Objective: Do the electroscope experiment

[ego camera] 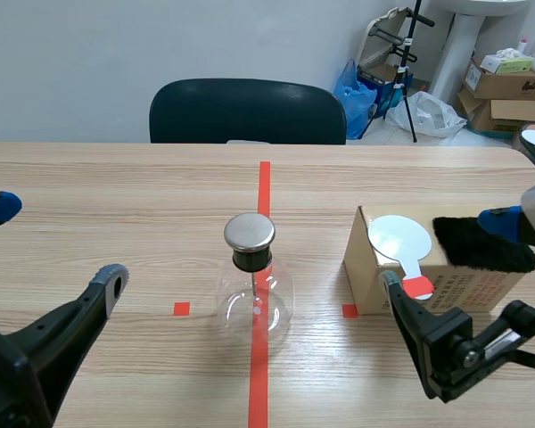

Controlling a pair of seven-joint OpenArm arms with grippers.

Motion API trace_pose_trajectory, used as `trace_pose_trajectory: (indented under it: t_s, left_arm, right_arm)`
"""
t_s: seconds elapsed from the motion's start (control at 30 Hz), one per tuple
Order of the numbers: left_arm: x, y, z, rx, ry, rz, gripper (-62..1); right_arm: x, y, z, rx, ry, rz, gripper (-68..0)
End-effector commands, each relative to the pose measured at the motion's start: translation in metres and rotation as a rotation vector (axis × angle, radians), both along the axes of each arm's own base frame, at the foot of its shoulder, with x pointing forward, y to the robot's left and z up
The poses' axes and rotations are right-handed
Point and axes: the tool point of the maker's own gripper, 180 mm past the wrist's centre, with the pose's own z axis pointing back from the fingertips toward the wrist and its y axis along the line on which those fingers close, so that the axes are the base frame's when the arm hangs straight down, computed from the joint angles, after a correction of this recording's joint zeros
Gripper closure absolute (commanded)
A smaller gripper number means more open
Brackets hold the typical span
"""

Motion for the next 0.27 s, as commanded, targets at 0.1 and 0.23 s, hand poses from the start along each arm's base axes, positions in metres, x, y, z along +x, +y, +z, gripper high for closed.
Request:
trace_pose_trajectory:
  t_s: [0.1, 0.23]
  left_arm:
    - [-0.0001, -0.0049, 0.0068, -0.002, -0.026, -0.019, -62.3]
    - [0.0000, -0.0050, 0.0074, -0.004, -0.029, -0.019, -62.3]
  right_arm:
    - [0.0042, 0.0003, 0.0090, 0.010, -0.035, 0.005, -67.9]
    - [0.0042, 0.0003, 0.0090, 0.010, -0.035, 0.005, -67.9]
